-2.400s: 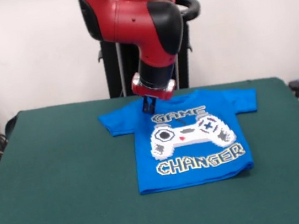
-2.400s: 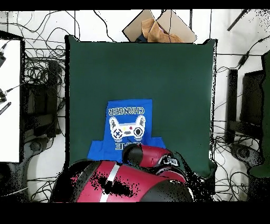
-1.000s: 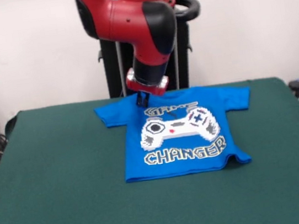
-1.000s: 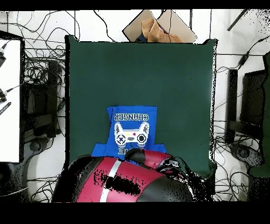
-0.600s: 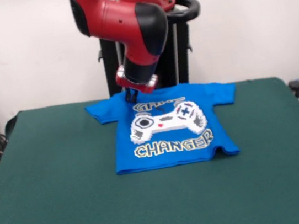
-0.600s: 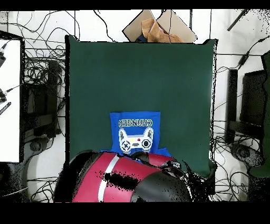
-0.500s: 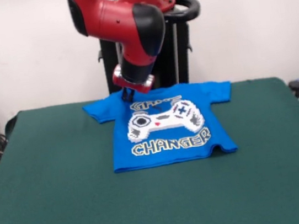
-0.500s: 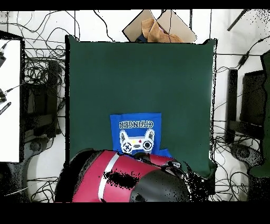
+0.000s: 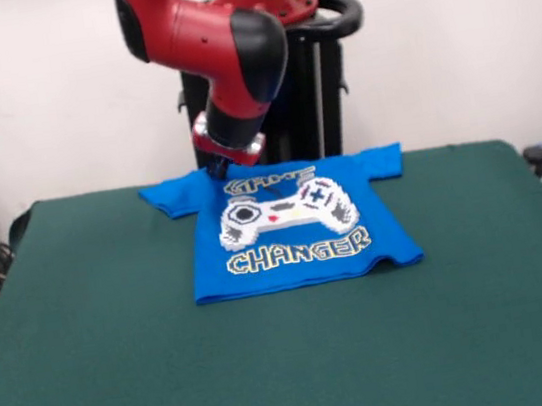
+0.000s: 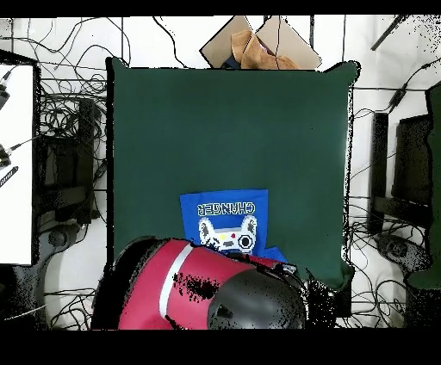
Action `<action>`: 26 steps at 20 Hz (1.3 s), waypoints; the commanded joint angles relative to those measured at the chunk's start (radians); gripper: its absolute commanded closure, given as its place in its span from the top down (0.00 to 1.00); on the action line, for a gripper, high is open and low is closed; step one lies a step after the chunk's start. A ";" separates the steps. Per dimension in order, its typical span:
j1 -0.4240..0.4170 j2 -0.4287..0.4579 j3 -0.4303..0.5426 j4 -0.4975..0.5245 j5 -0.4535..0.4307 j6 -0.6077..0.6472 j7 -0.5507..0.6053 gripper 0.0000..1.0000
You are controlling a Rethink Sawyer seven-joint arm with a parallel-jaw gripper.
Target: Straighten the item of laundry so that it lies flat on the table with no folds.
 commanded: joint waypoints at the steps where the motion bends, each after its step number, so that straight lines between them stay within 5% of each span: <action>1: 0.016 0.013 0.018 -0.070 0.060 -0.029 0.187 0.00; 16: -0.062 -0.460 0.205 0.120 0.059 0.347 0.057 0.00; 26: -0.084 -0.354 0.277 -0.004 0.000 -0.017 0.103 0.00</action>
